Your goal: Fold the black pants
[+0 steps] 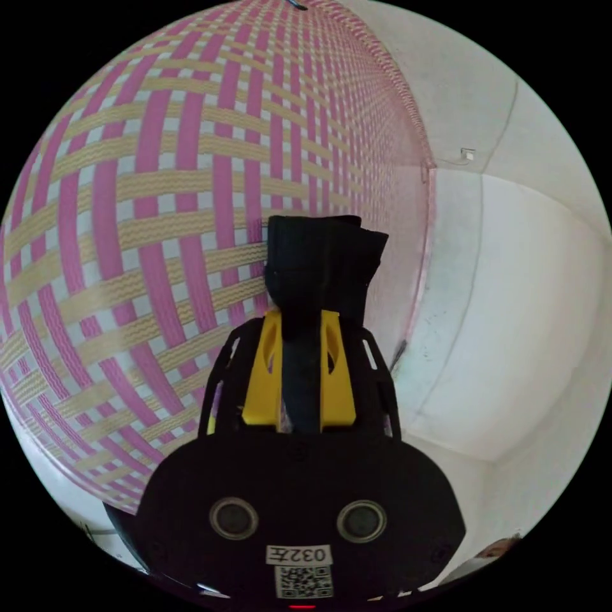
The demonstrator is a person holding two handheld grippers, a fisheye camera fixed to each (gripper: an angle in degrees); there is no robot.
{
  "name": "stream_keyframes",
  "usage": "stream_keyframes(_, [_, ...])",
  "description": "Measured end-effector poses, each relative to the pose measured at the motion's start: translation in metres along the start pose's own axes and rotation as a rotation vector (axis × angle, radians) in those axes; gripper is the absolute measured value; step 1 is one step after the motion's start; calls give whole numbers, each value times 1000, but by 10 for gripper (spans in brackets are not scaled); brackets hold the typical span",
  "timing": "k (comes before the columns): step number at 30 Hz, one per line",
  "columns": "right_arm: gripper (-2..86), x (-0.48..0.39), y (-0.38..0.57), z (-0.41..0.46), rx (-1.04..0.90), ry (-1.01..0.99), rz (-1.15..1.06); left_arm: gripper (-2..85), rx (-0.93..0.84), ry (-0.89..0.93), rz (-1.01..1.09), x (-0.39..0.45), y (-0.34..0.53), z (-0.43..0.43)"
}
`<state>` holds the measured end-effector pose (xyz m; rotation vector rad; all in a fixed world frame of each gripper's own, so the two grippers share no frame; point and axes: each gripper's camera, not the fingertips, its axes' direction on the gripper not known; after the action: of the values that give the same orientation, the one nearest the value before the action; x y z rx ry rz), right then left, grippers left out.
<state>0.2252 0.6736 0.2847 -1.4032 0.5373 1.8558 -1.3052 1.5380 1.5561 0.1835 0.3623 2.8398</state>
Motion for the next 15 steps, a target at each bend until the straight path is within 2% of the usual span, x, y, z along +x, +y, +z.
stream_keyframes(3, [51,-6,-3,0,-53,40,-69,14,-34,7,60,8,-15,10])
stream_keyframes(5, [46,-5,-1,-13,-62,7,-99,8,-68,101,68,3,-20,9])
stream_keyframes(7, [43,0,9,-43,-59,-52,-138,4,-159,311,78,-11,-16,2])
stream_keyframes(8, [43,2,12,-51,-53,-53,-149,4,-186,331,89,-15,-13,-1])
stream_keyframes(11, [44,24,27,-83,-48,31,-176,3,-262,269,121,-55,1,-8])
stream_keyframes(13, [48,61,33,-87,-103,114,-111,7,-297,156,13,-113,4,2])
stream_keyframes(14, [50,69,35,-88,-112,88,-110,9,-298,129,-4,-126,5,5])
stream_keyframes(15, [60,84,39,-91,-116,-25,-94,14,-287,166,9,-144,6,10])
